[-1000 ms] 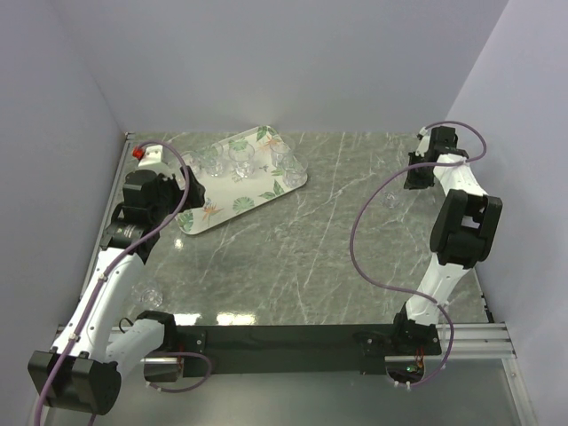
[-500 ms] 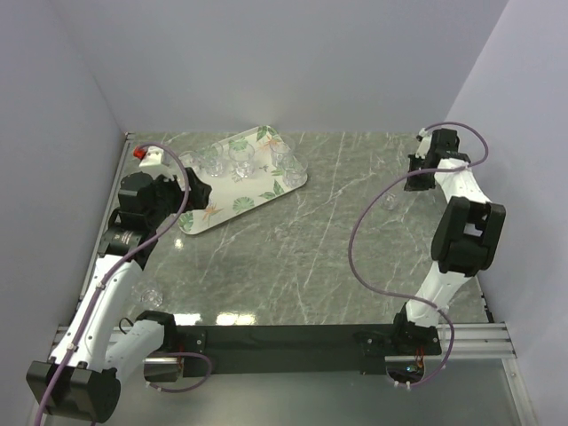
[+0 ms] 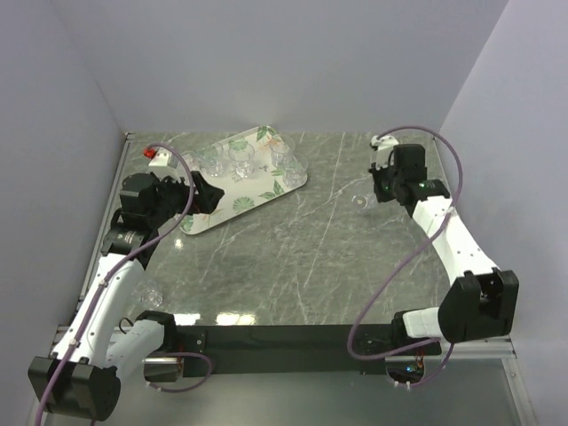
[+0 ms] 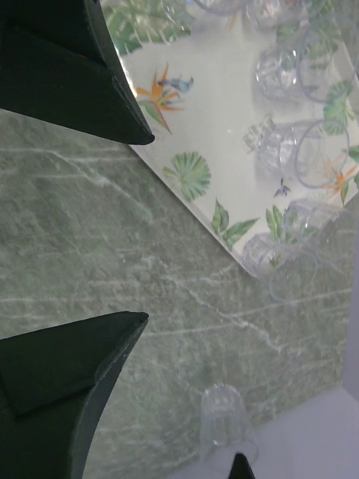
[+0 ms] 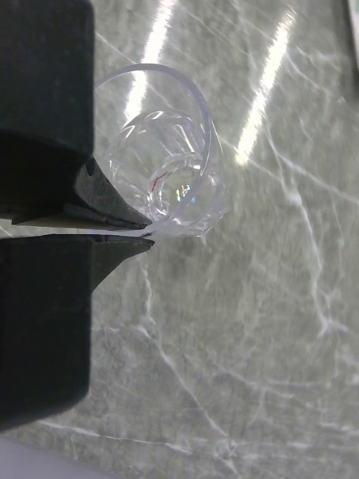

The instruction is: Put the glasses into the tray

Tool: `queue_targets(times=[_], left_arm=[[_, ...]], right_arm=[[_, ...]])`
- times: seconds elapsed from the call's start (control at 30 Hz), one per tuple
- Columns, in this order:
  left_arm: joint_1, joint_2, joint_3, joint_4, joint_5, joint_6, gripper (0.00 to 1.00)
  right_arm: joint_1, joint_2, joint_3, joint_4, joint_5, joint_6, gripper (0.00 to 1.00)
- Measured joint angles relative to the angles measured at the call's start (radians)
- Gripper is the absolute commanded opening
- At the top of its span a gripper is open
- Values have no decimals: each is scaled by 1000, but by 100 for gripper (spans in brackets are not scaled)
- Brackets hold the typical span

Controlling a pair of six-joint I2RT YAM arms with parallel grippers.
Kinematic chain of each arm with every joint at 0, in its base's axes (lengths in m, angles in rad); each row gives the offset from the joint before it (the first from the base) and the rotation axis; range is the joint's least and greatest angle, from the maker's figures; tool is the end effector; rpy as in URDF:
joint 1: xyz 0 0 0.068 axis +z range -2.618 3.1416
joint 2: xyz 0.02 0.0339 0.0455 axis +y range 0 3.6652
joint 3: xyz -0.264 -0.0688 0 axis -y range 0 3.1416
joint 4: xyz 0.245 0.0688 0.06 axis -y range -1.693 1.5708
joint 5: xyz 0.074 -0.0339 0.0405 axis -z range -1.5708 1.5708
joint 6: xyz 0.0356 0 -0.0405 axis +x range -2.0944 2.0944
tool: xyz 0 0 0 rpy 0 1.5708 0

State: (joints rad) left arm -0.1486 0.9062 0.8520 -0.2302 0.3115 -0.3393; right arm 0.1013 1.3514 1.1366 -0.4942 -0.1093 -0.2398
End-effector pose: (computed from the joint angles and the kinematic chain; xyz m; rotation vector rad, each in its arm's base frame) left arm 0.2047 -0.0417 0.3377 0.0412 1.8876 -0.6252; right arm 0.2958 0.0340 0.3064 -0.4424 2.2318 0.0518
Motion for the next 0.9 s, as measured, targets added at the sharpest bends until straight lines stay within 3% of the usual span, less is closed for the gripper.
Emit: queue_targets(times=[0.4, 0.9], left_arm=[[-37, 118, 0, 112, 176, -160, 99], [-369, 288, 0, 255, 45, -376, 99]], right_arm=[[255, -178, -66, 16, 96, -53, 0], [410, -190, -130, 61, 210, -43, 0]])
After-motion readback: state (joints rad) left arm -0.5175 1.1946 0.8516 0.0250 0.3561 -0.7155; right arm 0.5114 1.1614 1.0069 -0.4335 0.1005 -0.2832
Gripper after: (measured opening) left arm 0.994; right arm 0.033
